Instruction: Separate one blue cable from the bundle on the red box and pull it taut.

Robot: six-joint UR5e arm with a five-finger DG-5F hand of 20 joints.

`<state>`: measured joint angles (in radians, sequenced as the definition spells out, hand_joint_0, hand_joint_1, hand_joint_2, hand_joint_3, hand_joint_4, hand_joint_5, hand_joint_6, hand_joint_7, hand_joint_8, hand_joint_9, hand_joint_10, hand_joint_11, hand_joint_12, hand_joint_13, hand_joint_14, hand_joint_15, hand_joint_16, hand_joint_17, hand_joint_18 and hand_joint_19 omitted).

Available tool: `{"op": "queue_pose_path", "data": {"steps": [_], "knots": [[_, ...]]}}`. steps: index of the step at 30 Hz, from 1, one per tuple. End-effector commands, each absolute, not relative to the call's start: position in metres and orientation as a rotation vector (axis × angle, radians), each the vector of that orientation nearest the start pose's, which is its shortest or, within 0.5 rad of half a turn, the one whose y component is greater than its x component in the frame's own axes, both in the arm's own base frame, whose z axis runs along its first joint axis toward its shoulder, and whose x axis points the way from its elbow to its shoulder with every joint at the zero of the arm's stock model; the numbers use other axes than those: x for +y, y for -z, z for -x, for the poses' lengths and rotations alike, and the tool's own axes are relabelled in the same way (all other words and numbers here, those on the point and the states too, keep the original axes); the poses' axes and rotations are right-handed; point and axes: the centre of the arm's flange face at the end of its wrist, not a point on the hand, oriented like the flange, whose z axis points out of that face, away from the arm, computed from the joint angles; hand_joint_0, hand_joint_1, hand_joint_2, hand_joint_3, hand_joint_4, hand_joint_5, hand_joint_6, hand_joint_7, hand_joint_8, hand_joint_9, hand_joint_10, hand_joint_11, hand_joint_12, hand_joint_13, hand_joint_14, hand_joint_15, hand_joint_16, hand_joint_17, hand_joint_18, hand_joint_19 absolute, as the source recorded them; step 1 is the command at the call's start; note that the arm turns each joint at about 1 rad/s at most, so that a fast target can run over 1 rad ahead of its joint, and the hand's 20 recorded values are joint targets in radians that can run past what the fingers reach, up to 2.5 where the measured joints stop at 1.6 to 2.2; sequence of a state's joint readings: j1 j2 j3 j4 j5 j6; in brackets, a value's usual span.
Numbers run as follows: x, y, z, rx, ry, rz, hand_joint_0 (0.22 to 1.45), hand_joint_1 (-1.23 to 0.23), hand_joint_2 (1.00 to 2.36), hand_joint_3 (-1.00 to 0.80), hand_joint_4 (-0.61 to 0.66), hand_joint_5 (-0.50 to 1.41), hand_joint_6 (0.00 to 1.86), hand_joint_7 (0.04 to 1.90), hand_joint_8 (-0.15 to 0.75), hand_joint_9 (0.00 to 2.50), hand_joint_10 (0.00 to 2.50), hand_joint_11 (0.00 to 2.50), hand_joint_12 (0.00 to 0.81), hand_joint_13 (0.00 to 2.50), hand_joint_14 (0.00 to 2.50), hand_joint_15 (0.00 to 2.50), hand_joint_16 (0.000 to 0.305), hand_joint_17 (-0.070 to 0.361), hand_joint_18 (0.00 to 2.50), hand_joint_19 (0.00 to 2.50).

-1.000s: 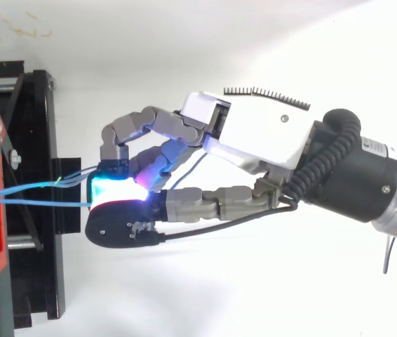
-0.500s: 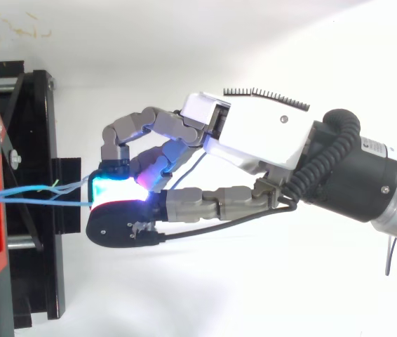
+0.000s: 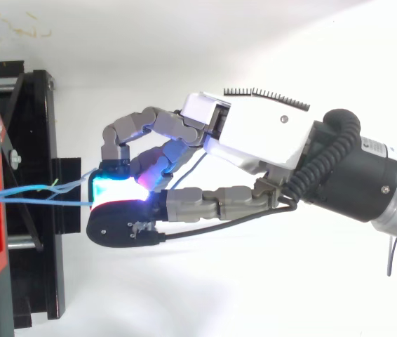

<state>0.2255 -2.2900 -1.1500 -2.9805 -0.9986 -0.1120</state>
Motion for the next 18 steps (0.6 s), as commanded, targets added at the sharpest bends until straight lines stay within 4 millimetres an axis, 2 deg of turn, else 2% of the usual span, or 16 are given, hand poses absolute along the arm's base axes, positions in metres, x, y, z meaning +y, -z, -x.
{"op": "queue_pose_path", "data": {"steps": [1, 18], "knots": [[-0.0206, -0.2563, -0.7476, 1.130, -0.768, -1.332, 0.63, -0.78, 1.04, 0.09, -0.03, -0.13, 0.93, 1.33, 0.438, 1.17, 0.01, 0.71, 0.463, 0.83, 0.01, 0.37, 0.057, 0.128, 0.75, 0.25], [-0.0207, -0.2563, -0.7475, 1.129, -0.767, -1.333, 0.62, -0.77, 1.06, 0.09, -0.04, -0.13, 0.93, 1.32, 0.434, 1.17, 0.02, 0.72, 0.464, 0.84, 0.01, 0.37, 0.057, 0.129, 0.77, 0.24]]}}
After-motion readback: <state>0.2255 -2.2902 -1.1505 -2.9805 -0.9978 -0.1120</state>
